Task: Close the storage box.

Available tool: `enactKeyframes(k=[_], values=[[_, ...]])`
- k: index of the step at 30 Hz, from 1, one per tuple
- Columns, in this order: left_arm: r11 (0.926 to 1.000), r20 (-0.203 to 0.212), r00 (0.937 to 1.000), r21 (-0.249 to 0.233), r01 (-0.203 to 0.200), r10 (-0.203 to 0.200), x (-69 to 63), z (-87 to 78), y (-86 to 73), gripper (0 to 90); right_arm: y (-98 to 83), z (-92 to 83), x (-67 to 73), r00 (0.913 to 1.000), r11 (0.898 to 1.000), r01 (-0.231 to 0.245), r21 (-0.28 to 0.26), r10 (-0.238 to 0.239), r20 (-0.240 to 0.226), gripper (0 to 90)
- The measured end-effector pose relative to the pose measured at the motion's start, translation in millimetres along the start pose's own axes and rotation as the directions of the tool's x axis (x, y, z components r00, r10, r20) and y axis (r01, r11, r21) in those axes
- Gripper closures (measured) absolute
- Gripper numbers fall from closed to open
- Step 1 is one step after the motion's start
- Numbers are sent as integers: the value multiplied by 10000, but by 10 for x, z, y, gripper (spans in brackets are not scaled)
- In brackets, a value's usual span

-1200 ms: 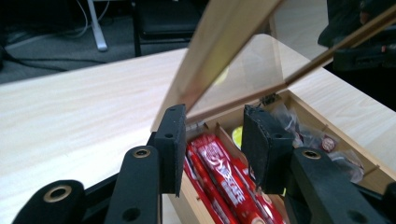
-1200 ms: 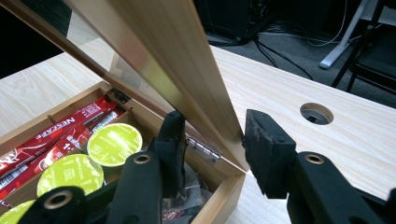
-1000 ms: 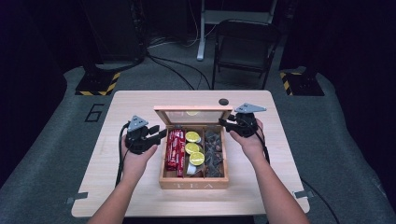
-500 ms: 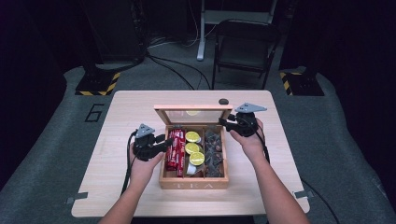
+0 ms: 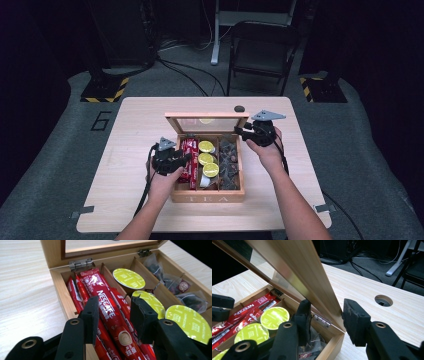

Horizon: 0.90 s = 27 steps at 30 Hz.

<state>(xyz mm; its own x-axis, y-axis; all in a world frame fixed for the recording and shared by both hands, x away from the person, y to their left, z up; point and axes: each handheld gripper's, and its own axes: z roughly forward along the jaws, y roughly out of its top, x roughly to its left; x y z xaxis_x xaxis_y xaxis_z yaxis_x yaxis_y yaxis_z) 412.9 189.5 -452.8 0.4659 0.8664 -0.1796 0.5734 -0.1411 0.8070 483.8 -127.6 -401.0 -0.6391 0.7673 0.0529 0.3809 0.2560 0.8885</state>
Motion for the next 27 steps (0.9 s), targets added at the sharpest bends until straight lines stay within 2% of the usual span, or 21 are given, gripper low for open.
enactKeyframes(k=[5, 8, 12, 18, 22, 26, 27], values=[[9996, -209, 9998, 282, 6, 0, -37, 68, -26, 607, 1, 2, -1, 10000, 10000, -73, 5, 73, -10, 588], [9980, -392, 9989, 585, -252, 275, -35, 96, -43, 612, 1, 1, -1, 10000, 10000, -61, 13, 61, -12, 587], [9977, -456, 9984, 599, -318, 346, -38, 110, -42, 626, 0, 2, -1, 10000, 10000, -35, -12, 35, 3, 588], [9977, -624, 9974, 592, -321, 358, -56, 111, -44, 726, 0, 2, -1, 10000, 10000, -22, -14, 22, 9, 588], [9981, -549, 9977, 494, -370, 398, -52, 88, -35, 816, 0, 0, 2, 10000, 10000, 10, 2, -10, 13, 588], [9984, -698, 9968, 427, -363, 392, -32, 55, -21, 844, 0, 1, 2, 10000, 10000, 4, -9, -4, 19, 588], [9989, -697, 9972, 394, -239, 266, -27, 50, -21, 844, 0, 2, 1, 10000, 10000, 18, -8, -18, 19, 588]])
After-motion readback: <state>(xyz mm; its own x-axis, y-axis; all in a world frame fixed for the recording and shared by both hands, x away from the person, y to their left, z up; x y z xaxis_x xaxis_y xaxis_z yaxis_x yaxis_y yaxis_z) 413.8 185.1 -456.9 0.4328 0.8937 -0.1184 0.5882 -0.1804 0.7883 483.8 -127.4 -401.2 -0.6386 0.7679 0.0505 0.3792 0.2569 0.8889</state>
